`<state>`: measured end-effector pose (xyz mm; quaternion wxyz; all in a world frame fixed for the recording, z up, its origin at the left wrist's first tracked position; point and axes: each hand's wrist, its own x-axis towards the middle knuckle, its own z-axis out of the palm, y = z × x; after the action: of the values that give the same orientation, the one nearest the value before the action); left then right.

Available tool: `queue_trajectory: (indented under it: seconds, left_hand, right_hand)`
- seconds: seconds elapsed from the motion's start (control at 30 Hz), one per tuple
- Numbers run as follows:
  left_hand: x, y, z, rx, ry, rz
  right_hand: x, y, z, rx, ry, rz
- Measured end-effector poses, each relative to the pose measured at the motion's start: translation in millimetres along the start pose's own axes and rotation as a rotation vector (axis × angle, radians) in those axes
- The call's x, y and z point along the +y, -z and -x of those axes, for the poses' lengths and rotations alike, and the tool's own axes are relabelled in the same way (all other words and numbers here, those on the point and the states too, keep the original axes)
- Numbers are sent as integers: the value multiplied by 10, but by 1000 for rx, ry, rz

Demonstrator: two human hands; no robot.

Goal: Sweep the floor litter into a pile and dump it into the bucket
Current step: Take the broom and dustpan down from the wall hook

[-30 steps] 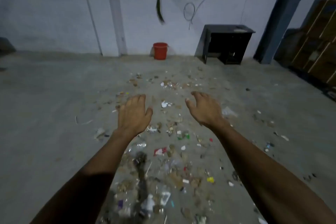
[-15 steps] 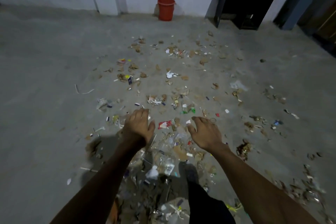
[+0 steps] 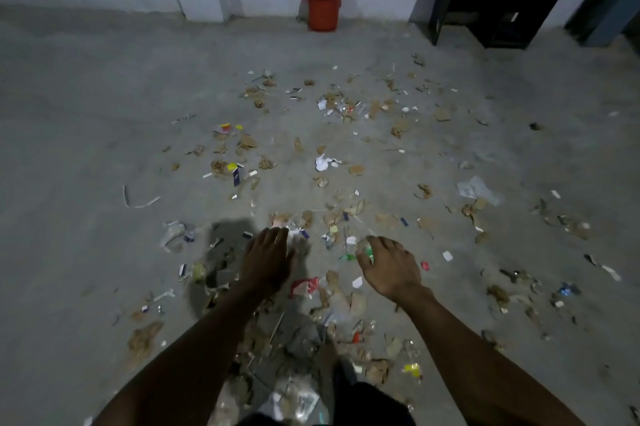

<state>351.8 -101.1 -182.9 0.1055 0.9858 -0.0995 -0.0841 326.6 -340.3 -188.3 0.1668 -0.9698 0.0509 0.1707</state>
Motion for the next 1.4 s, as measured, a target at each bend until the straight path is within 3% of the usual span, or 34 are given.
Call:
queue_trajectory:
  seconds: [0.2,0.43,0.57,0.77,0.9,1.17,1.4]
  left_hand:
    - [-1,264,-1196,23,-32,47]
    - [-358,417,-2764,48,-11,110]
    - [-769,521,-4001,136,-49,116]
    - [-1280,1074,-5848,28,-119,60]
    - [-1333,1440,-6877,12,-122,13]
    - [-1438,1522,-9256,8,-86,-13]
    - [-1391,2289,-11495,39,-89,-7]
  right_hand:
    - [-34,697,-1096,64,-8,15]
    - [-313,1022,-2620,84,-8,36]
    - [-651,1258,-3815,100,-48,43]
    - [-1169,1952,-5281,92,-102,27]
    - [-1365,2331,-6189,105,-124,-1]
    - [-1417,2851,-8615,96,-86,-56]
    - [-1554,4132,-10797,113,-24,-43]
